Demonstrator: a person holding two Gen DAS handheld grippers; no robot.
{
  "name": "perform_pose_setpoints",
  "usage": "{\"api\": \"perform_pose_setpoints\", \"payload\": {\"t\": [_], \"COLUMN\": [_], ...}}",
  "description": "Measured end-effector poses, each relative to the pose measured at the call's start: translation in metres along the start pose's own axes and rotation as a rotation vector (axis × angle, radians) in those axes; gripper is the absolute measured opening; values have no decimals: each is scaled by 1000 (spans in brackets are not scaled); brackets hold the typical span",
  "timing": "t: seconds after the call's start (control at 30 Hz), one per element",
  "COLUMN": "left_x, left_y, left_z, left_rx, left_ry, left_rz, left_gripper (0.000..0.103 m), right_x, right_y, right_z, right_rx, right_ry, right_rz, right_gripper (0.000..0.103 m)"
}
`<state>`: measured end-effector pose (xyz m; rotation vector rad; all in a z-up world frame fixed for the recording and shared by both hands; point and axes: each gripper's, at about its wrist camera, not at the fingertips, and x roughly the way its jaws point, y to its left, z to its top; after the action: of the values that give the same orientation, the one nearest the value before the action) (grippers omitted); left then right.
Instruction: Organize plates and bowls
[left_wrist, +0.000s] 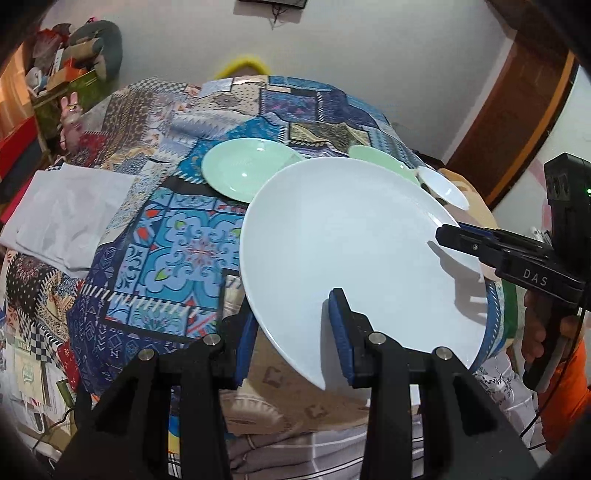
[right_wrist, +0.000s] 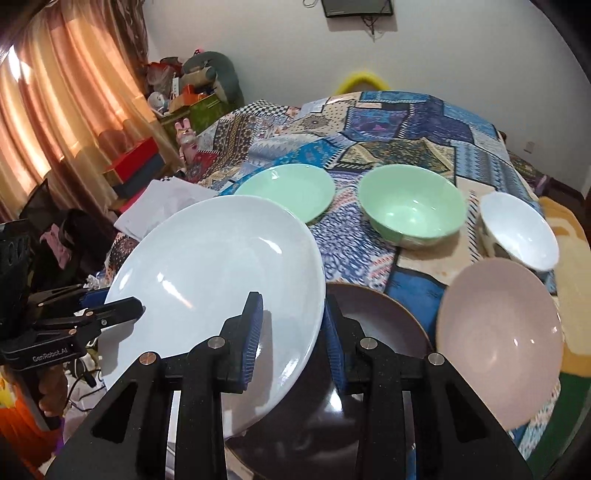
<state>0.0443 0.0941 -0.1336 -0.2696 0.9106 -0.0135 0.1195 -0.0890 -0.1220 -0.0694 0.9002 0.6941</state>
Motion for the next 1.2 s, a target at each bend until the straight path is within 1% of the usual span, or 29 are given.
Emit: {"api": "perform_pose_setpoints", "payload": {"t": [0.23,0.7,0.93,1.2], "left_x": [10,49,64,79], "left_y": [-19,-42,-55,-61], "left_z": [-2,-16,-17,-15], "left_rx": [30,60,83,91], "left_ry": [40,151,176,194], "left_rz": [-19,-26,-32,-26], "left_gripper": [38,38,38,38], "right_x": [-10,-8,-9,-9], "right_y": [-18,-54,-66,-74], "right_z": [-18,-58,-67,-72], "right_rx": [69,187,233,258], "right_ry": [-10,26,26,21], "right_rz": [3,15,0,-12], "right_gripper": [30,30,30,30]}}
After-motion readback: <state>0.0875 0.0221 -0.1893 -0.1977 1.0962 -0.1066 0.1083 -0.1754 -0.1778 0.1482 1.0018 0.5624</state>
